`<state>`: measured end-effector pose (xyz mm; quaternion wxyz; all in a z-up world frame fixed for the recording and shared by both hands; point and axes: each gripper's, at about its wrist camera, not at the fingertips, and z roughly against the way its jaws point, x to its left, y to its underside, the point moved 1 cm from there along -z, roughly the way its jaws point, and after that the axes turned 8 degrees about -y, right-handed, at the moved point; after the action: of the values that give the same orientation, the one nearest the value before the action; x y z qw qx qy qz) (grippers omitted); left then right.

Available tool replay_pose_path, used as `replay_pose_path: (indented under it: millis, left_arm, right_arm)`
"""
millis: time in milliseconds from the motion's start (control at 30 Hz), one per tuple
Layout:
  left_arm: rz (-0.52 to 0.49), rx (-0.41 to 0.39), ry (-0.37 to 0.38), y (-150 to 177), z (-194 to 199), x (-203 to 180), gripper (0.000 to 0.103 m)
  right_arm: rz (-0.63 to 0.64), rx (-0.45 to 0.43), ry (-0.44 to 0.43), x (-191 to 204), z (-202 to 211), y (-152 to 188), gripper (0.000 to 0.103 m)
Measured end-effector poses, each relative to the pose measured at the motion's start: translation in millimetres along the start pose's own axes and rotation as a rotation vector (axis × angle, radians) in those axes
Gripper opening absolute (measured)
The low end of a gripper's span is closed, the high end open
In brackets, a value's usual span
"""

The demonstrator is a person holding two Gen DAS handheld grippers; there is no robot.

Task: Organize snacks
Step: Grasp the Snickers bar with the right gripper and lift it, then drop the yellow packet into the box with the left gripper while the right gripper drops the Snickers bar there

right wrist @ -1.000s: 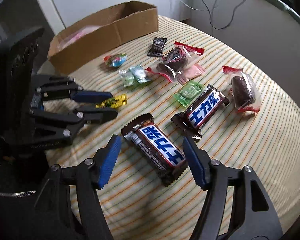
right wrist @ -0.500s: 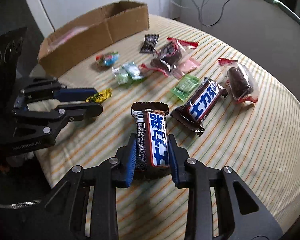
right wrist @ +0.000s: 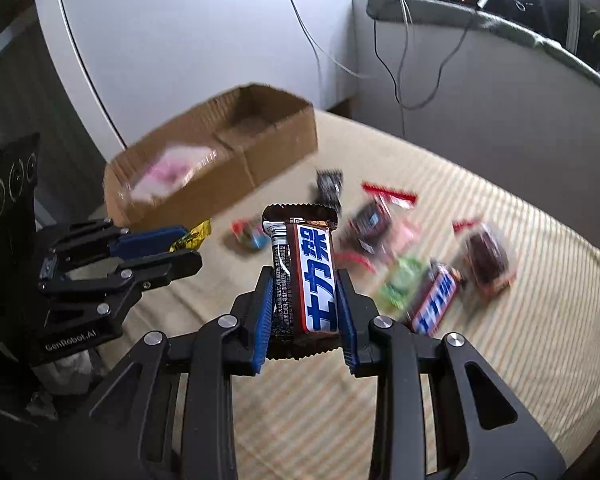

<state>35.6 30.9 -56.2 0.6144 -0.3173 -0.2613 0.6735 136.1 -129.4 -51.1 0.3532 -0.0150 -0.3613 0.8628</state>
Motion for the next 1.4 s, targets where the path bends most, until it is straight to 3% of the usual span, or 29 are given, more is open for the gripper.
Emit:
replay_pose_path:
  millis: [333,700,1400]
  left_arm:
    - [0.045,-0.066,-0.1,-20.3,13.0,49.0,0.022]
    - [0.074,-0.064,-0.155,-33.9,2.5,74.9,0.022]
    - [0.1,-0.024,-0.179,-36.7,-22.3,93.9,0.023]
  right_arm:
    - [0.04,-0.037,-0.015,26.2,-23.5,-55.6,0.03]
    - [0.071,-0.023,-0.026,36.0,-67.2,-99.0,0.03]
    - [0.073,0.036,-0.025,32.9,-124.8,-120.8,0.03]
